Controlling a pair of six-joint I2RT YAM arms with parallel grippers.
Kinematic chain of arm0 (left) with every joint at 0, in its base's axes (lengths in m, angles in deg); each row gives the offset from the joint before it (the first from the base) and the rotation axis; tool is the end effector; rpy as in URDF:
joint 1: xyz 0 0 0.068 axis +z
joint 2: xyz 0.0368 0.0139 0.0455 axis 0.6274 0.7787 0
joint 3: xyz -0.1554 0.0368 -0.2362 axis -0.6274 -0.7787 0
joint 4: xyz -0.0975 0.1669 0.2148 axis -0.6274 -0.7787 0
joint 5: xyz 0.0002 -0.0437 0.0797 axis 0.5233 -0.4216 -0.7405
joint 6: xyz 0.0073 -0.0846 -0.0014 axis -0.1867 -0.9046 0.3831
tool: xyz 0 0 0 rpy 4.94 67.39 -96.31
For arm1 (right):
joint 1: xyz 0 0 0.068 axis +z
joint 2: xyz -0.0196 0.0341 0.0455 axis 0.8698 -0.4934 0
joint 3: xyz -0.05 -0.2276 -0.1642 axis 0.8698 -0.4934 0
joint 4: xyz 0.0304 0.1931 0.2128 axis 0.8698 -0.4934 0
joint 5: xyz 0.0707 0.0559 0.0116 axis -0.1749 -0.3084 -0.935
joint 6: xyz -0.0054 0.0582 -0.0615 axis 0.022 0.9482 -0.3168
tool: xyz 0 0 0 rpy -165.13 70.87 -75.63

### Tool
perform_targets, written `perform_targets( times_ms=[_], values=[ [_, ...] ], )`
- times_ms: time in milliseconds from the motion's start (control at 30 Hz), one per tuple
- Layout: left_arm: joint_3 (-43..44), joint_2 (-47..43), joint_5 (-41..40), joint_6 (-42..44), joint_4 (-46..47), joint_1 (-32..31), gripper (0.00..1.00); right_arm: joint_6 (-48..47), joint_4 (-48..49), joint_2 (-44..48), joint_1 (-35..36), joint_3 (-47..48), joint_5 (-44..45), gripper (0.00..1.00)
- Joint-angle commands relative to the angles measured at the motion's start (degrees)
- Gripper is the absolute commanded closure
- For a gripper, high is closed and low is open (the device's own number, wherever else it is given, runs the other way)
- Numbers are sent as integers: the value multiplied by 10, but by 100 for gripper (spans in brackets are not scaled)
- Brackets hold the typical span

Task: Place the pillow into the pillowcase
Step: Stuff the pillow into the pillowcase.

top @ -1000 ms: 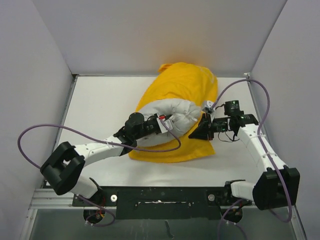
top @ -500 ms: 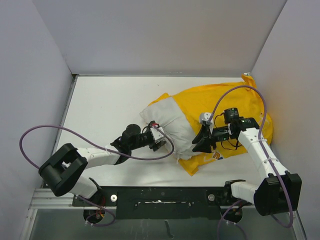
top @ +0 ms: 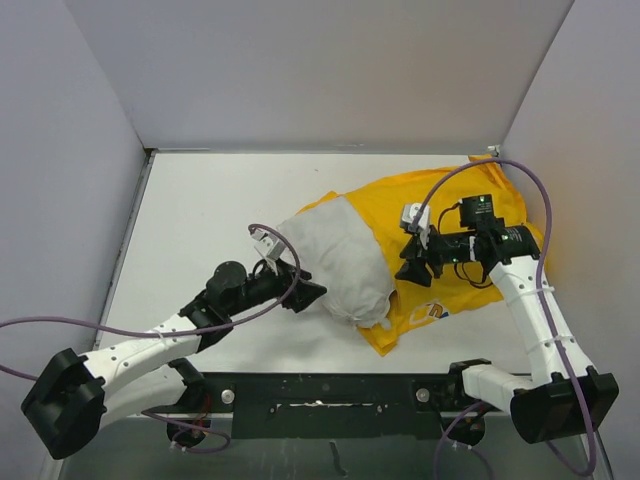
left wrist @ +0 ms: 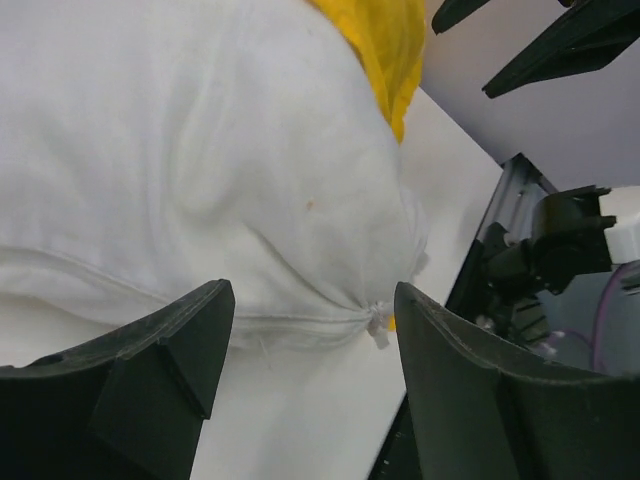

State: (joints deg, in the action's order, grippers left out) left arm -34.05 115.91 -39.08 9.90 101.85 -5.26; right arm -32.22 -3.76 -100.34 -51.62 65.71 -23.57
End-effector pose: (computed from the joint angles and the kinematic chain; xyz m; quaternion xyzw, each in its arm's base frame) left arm 0.1860 -0.2093 0.2358 0.2165 0.7088 -0.4611 0.4879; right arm 0.2207 0.0922 0.3286 -0.5080 0.7187 0.3080 0.3613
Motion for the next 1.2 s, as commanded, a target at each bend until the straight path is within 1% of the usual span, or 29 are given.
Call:
perform_targets(
  times_ms=[0,33,100,167,233,333,433,500,533,567,600,633,667,733,767,833,900,967,1067,1167],
  values=[
    [-21,17,5,-205,37,2,35,120,73,-11,13,-28,88,50],
    [-25,28,2,-231,46,0,34,132,86,-7,16,-43,101,50],
    [-26,58,-7,-264,68,-10,31,149,110,-6,24,-61,124,45],
    [-12,95,-18,-272,79,-23,28,165,130,-17,31,-64,143,41],
    [9,134,-18,-274,85,-32,25,180,144,-33,38,-58,161,41],
    [41,184,-21,-275,90,-40,21,201,168,-57,48,-55,199,40],
    [67,226,-29,-268,91,-41,19,218,196,-71,60,-58,229,41],
    [87,251,-31,-260,93,-41,19,222,203,-83,68,-53,242,45],
    [95,261,-32,-256,94,-40,21,222,202,-88,70,-50,242,49],
    [103,272,-32,-251,96,-40,23,221,199,-90,70,-46,238,57],
    [111,282,-31,-246,99,-40,26,215,192,-91,71,-41,226,71],
    [117,291,-29,-238,106,-40,32,208,182,-89,71,-33,210,83],
    [122,299,-26,-229,115,-40,40,196,171,-83,71,-26,183,90],
    [127,313,-21,-203,146,-40,60,150,134,-64,71,-11,97,97],
    [127,318,-17,-188,168,-40,66,124,117,-53,73,-1,51,99],
    [128,322,-6,-156,208,-40,74,79,81,-40,87,17,-19,100],
    [133,321,5,-116,234,-39,80,45,42,-47,104,42,-56,100],
    [139,320,14,-79,252,-39,84,31,18,-68,110,63,-86,100],
    [141,328,23,-37,285,-40,88,24,0,-102,112,78,-122,100],
    [138,346,31,-5,325,-40,89,33,10,-123,122,76,-121,100]
  ],
)
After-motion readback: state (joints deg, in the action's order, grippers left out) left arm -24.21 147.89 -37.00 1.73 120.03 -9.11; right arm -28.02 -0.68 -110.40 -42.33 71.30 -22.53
